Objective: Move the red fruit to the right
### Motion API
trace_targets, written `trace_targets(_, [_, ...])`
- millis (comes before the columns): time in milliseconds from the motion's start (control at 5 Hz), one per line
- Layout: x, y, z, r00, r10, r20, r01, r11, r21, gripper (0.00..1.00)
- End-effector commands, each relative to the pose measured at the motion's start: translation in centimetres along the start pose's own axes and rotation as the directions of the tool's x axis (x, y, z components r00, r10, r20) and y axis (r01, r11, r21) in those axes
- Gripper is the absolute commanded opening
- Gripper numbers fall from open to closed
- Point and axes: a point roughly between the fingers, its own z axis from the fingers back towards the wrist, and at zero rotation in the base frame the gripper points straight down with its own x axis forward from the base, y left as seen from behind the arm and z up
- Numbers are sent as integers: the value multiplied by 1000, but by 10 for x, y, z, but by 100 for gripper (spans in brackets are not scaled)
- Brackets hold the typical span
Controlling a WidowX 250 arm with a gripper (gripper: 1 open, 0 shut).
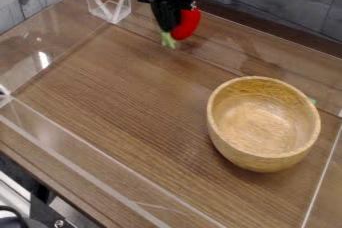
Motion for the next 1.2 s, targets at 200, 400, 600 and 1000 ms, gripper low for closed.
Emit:
trace_targets(200, [4, -7, 10, 996, -53, 65, 52, 998, 24, 0])
trace_targets(400, [5, -11, -2, 996, -76, 54, 75, 997, 16, 0])
trace_targets(600, [3, -12, -1, 990, -134, 40, 134, 991, 1, 0])
trace_targets(1000, [7, -15, 21, 980, -188, 59, 189, 982, -11, 0])
